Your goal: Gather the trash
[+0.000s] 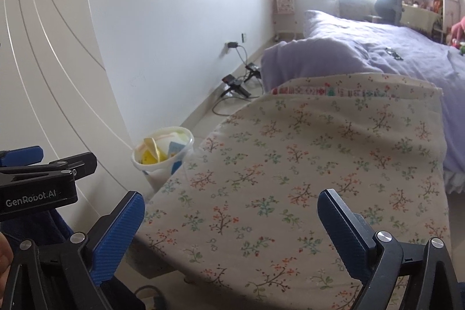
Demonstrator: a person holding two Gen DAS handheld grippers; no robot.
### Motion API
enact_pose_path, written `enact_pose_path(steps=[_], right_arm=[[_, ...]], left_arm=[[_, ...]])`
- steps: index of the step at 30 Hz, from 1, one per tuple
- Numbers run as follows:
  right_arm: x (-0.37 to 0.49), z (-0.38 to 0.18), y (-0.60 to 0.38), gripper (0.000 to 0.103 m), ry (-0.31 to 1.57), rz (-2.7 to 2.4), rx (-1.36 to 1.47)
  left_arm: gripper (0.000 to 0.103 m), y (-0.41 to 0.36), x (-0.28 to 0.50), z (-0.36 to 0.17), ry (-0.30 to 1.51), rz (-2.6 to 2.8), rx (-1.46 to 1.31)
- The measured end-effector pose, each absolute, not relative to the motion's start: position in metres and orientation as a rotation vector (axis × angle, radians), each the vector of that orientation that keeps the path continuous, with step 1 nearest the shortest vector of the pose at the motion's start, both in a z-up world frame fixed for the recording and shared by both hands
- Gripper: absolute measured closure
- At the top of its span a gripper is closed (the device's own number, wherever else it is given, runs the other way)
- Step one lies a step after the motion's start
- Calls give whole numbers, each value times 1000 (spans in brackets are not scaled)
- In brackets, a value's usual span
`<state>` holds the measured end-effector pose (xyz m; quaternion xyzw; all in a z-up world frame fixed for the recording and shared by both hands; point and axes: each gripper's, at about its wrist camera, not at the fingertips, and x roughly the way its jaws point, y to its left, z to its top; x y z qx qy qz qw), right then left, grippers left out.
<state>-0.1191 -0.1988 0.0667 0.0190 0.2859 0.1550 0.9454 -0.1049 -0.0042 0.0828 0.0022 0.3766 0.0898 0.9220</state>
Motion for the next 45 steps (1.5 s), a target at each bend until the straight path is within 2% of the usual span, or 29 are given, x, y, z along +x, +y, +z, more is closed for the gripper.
enact_pose_path(steps=[45], right_arm=[[-109, 52, -183, 2, 632, 301, 64]], left_arm=[[13, 6, -95, 68, 819, 178, -22]])
